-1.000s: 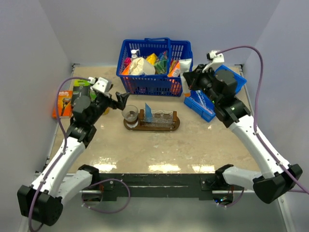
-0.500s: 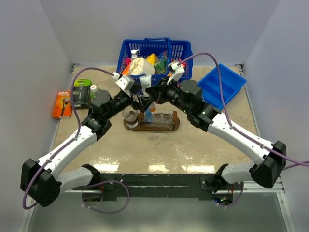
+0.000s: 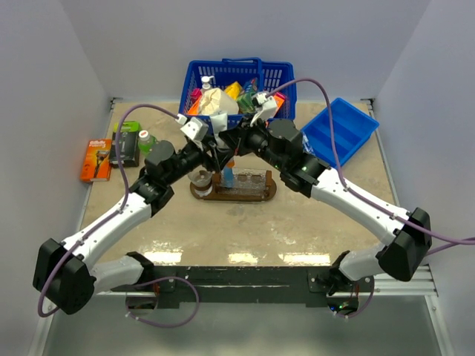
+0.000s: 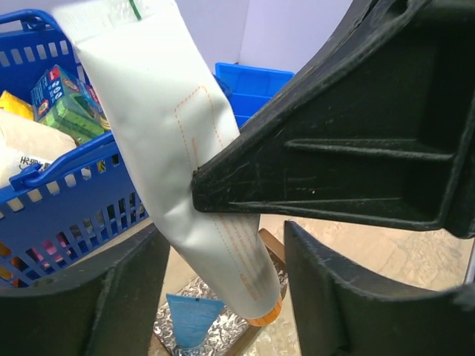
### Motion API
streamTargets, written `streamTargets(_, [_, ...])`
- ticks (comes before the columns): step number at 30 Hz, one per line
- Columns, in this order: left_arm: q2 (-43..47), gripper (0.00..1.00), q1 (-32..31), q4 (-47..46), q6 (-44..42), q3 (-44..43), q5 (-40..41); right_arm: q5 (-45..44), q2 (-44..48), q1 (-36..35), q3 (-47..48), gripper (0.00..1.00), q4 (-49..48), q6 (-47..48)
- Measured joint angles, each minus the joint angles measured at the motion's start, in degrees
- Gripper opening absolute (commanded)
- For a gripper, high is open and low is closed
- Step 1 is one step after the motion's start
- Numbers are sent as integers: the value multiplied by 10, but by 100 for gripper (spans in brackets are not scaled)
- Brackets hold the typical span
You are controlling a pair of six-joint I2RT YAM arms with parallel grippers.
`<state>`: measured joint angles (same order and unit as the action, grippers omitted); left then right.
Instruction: Prepare toiletry sets of a toothbrush and toothpaste on the tray
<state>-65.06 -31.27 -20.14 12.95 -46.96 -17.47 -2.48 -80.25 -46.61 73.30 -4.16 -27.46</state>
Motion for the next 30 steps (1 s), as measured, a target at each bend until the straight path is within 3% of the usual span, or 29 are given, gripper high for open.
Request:
streamTargets(3, [-6, 49, 0, 2, 0, 0, 2, 0, 0, 0, 0, 0, -2, 0])
streamTargets(6, [-8, 29, 0, 3, 4, 0, 3, 0, 0, 0, 0, 3, -2, 0])
streamTargets(7, [-8, 20, 0, 3, 7, 0, 6, 0, 0, 0, 0, 7, -3, 0])
streamTargets(11, [-5, 4, 0, 10, 17, 0, 20, 1, 0, 0, 0, 33, -4, 0])
streamTargets(13, [-4, 0, 0, 16, 20, 0, 29, 1, 0, -3, 0, 50, -5, 1])
streamTargets(17, [-4, 0, 0, 25, 25, 0, 36, 2, 1, 0, 0, 67, -2, 3])
streamTargets(21, [0, 0, 0, 38, 23, 0, 27, 14, 5, 24, 7, 76, 16, 23])
streamTargets(25, [14, 0, 1, 54, 8, 0, -6, 102, 36, 93, 4, 80, 21, 35])
streamTargets(30, [31, 0, 6, 55, -5, 0, -106, 219, 78, 149, 3, 87, 18, 66])
